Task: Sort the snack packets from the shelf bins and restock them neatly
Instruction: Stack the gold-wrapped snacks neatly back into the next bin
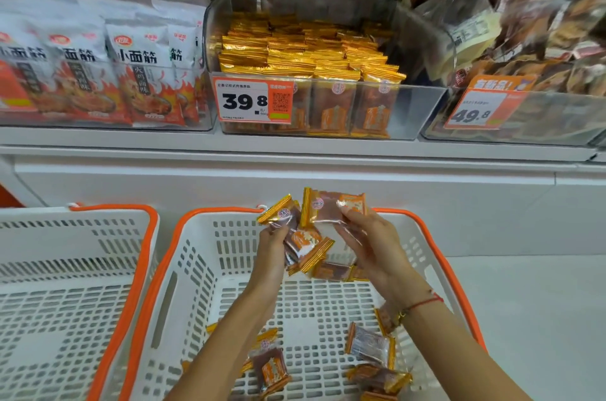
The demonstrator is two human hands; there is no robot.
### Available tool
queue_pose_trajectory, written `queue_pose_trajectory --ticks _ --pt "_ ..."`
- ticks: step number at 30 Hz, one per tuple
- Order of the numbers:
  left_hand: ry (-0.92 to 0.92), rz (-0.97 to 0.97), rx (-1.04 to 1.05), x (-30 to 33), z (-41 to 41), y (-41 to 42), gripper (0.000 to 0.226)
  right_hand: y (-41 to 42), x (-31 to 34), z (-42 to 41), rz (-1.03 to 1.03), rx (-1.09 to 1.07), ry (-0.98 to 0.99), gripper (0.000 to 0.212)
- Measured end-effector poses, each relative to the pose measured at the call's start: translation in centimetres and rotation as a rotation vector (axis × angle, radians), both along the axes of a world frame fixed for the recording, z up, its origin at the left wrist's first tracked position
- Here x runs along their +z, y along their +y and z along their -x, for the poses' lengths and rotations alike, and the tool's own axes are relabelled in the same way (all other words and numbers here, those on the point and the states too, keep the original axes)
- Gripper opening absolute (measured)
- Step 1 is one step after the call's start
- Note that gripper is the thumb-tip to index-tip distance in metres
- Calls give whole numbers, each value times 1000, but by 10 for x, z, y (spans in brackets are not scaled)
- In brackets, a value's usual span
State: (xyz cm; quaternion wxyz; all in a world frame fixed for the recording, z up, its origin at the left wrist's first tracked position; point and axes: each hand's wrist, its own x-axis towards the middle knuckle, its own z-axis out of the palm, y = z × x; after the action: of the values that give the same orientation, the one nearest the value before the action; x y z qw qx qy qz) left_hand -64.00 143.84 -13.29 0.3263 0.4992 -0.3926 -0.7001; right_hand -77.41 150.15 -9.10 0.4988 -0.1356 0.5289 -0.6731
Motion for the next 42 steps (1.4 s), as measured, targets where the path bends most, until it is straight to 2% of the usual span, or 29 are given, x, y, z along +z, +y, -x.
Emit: queue_pose_trajectory --ticks 2,5,8,13,15,17,19,22,24,25,27,28,31,34,36,38,40,42 --pt "-5 -23 13 9 5 7 40 -2 -2 -13 -35 -66 25 15" --pt "22 -20 60 22 10 16 36 1 -10 -29 -114 -121 406 45" --pt "148 -1 40 38 12 21 40 8 -6 -30 -16 -86 773 40" --pt "183 135 -6 61 19 22 49 13 16 -32 126 30 1005 36" --pt "191 194 -24 68 21 23 52 12 26 -31 161 56 908 44" --pt "247 237 -32 78 23 24 52 13 39 -32 160 101 597 63" --pt "301 332 -40 98 30 28 34 10 51 -30 229 162 309 67" --pt "316 511 -142 125 44 25 15 3 75 -15 364 115 254 53" --pt "253 606 -211 149 49 3 21 -3 94 6 443 72 282 49" --pt "209 627 -269 161 51 -12 37 -7 102 19 467 63 314 50" --pt "79 630 -412 186 53 -43 78 -15 117 45 455 35 417 57" --pt "25 629 -477 198 57 -56 84 -19 123 55 435 30 484 60" --pt "-134 767 -535 226 77 -84 70 -37 144 77 410 72 672 51" --pt "-137 836 -497 237 97 -111 66 -62 157 92 403 40 858 52" --pt "-78 789 -453 235 110 -135 77 -77 153 104 409 -144 1074 62" --pt "-63 791 -391 231 124 -155 79 -86 142 120 359 -428 1370 62" --pt "-123 829 -365 228 139 -173 64 -90 132 137 206 -649 1594 60" --pt "-177 882 -345 225 157 -187 34 -95 122 150 74 -695 1746 60"
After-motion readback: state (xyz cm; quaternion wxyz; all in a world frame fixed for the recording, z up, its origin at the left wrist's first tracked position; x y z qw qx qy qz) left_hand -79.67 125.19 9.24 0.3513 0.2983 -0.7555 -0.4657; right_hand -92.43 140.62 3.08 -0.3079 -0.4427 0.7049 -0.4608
